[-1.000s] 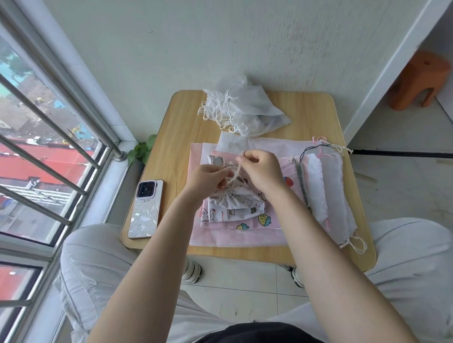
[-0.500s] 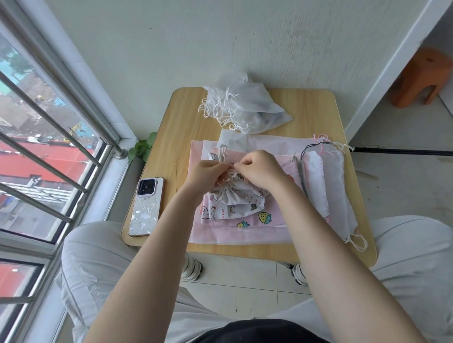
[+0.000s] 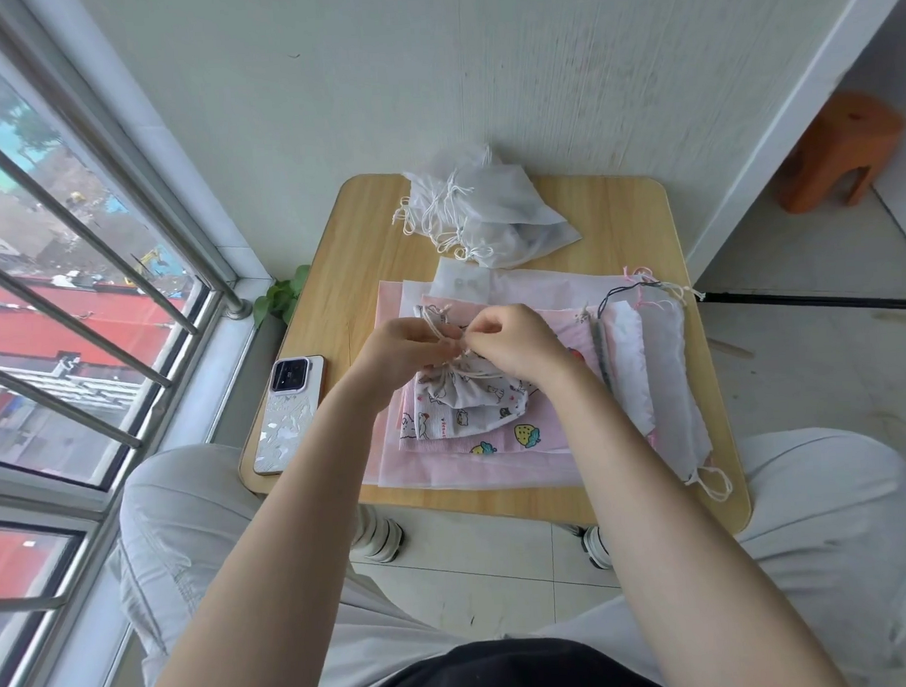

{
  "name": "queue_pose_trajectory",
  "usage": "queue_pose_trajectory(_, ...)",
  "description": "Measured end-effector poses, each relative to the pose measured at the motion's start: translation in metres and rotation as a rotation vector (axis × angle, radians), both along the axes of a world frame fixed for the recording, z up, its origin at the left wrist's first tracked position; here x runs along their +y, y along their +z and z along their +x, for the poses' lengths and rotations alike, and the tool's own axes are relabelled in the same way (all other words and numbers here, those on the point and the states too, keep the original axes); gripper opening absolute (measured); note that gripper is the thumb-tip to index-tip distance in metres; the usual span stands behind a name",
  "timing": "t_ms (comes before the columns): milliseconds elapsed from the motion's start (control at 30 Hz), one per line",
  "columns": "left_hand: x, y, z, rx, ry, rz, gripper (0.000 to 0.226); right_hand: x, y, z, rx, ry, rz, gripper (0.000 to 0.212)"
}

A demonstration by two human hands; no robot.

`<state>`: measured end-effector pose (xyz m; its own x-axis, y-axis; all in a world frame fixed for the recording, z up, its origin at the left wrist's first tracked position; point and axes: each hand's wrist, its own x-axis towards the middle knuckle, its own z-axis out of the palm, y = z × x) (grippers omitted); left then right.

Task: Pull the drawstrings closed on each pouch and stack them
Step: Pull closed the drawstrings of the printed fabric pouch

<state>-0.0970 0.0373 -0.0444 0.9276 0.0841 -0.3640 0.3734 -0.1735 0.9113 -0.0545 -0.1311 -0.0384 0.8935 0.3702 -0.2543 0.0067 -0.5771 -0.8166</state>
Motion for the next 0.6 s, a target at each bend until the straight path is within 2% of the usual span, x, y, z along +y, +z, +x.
queue_pose_trajectory(33,0.0,0.001,-0.001,-0.008,-0.027,0.027,0.017,0.001,0.001,0.001,-0.003,-0.035,0.018,0.01)
queue_pose_trajectory(100,-0.001,0.003,-0.001,-0.04,-0.037,0.105,0.019,0.003,-0.001,0.002,0.041,-0.043,0.072,0.019)
queue_pose_trajectory(300,-0.011,0.002,-0.004,-0.282,-0.005,0.449,0.016,0.012,-0.004,0.001,0.142,-0.043,0.187,0.024)
queue_pose_trajectory(600,-0.025,-0.017,-0.01,-0.39,0.165,0.493,0.02,0.008,-0.008,-0.001,0.116,-0.006,0.173,0.02)
